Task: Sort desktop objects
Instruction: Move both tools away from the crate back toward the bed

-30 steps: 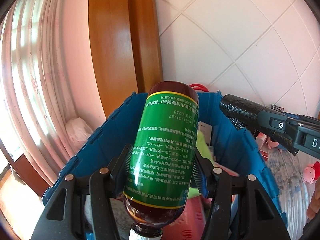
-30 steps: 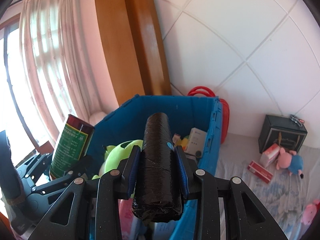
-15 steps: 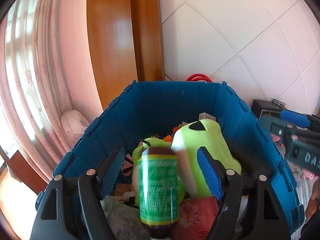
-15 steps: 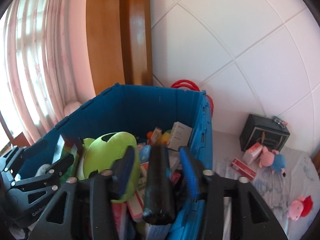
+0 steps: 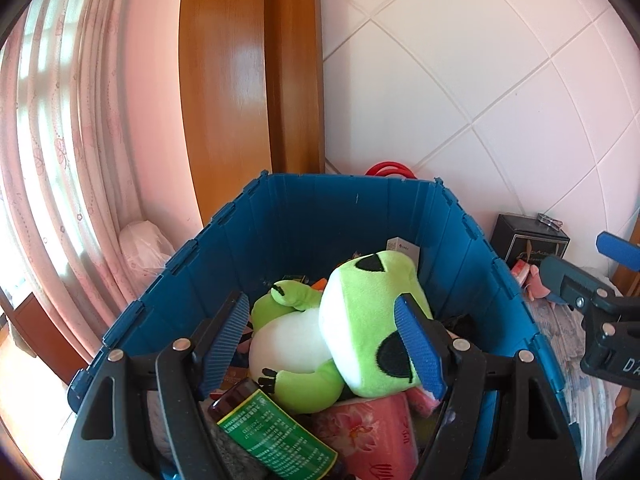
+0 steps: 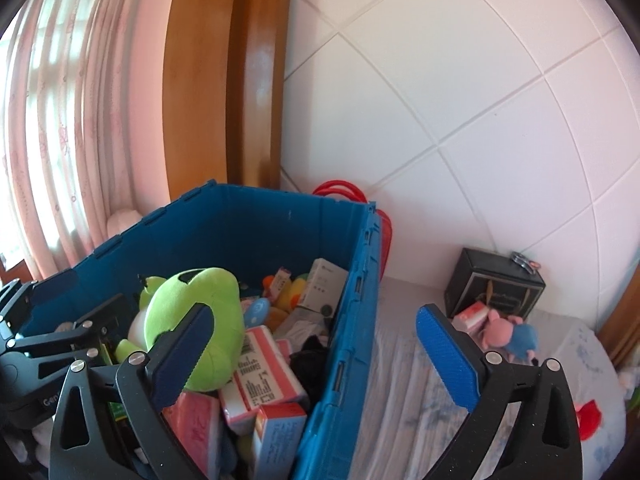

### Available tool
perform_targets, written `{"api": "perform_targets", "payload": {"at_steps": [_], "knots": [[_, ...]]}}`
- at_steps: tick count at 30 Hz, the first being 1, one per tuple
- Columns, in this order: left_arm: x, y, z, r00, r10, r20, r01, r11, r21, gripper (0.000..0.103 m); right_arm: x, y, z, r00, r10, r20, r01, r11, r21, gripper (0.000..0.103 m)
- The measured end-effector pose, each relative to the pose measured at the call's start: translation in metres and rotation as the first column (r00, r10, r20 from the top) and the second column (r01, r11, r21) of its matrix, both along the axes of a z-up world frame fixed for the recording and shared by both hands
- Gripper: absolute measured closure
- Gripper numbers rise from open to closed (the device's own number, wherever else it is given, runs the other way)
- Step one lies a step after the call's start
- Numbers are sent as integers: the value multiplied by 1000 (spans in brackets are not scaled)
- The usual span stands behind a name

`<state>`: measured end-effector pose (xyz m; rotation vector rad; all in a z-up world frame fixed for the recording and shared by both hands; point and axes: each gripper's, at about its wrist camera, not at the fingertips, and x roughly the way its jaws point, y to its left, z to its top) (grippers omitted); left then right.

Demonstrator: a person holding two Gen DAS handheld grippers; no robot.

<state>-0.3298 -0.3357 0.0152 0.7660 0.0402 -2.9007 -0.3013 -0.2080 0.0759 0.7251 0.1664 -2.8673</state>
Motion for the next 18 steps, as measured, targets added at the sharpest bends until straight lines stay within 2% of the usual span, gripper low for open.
{"api": "perform_targets", "payload": {"at_steps": [6,11,12,13,15,18], "knots": [[14,28,13,998,-31,-48,30,1000,-6,28,18,38,-2,999,-38,-5,38,999,-29,0],[26,74,26,991,-98,-96,98,995,-3,28,36,100,-7,992,-126,-3,126,990,-63,0],[28,84,29,988,-111,-103,111,994,-5,26,40,116,-8,988,-152,-1,151,986,-64,0],[30,98,31,986,-128,-111,128,992,-6,19,42,130,-9,985,-171,1,171,983,-69,0],[34,124,34,981,-146,-130,146,989,-9,12,48,164,-14,977,-211,11,212,974,-86,0],[39,171,35,970,-191,-154,192,981,-9,10,54,221,-24,964,-263,36,265,959,-103,0]]}}
